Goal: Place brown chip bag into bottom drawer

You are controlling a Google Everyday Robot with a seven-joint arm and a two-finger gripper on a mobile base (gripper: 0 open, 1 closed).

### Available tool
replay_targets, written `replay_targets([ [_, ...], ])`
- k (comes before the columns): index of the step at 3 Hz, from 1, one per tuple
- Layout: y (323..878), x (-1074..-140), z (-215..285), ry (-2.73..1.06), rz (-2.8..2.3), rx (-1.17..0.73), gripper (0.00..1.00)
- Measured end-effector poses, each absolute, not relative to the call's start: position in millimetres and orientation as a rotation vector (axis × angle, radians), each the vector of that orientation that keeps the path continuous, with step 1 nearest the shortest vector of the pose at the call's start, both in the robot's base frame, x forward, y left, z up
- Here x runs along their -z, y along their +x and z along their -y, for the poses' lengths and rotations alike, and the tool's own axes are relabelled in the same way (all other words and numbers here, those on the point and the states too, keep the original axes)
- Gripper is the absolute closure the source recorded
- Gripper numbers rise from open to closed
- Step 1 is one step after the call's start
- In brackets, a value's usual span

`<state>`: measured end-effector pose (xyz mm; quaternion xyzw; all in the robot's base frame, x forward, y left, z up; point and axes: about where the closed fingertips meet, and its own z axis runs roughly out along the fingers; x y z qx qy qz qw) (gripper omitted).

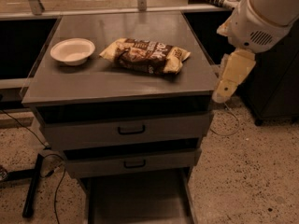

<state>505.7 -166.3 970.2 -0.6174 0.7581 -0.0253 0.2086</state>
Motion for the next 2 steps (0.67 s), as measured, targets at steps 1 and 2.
replay_targets([
  [1,553.5,-970.8,139.0,-1.696,-1.974,0.043,0.00],
  [2,597.1,-969.3,112.4,-1.621,-1.852,-0.042,0.00],
])
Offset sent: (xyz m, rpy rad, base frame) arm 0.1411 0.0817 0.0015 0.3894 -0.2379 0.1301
